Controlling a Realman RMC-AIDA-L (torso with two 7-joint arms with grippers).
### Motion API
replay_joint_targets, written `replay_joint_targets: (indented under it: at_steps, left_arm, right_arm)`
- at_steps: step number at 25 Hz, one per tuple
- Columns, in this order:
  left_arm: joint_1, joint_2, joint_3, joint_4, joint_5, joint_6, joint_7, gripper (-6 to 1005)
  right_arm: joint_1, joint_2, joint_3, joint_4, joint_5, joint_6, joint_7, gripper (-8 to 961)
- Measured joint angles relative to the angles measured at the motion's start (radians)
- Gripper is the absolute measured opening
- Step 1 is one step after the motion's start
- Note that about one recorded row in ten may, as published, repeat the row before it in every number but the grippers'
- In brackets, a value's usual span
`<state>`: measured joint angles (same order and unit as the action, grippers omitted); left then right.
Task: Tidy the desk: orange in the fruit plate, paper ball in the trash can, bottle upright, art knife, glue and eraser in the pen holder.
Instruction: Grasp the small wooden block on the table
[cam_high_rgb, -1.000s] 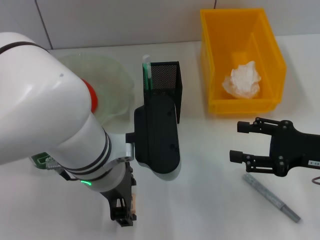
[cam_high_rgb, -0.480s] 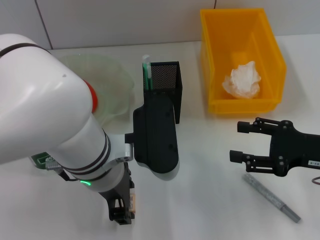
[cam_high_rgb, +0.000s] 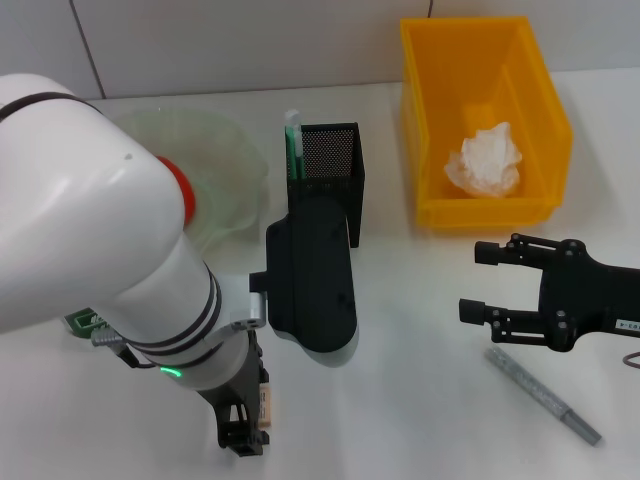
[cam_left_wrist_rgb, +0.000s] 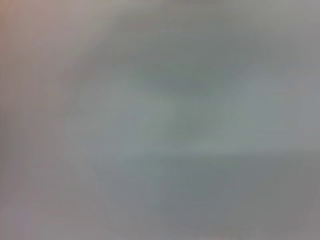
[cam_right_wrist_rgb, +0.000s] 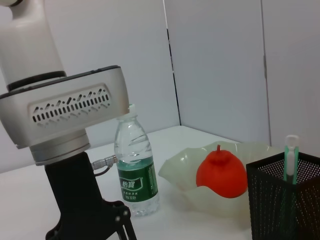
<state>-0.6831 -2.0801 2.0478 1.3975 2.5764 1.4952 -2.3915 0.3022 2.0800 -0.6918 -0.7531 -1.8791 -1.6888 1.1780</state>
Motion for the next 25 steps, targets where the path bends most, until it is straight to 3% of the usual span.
replay_joint_targets:
  at_steps: [25]
  left_arm:
    - [-0.021, 0.0, 0.003, -0.025, -0.01, 0.0, 0.0, 613]
  right_arm:
    - [0.0, 0.0, 0.0, 0.002, 0.0, 0.001, -0.003, 762]
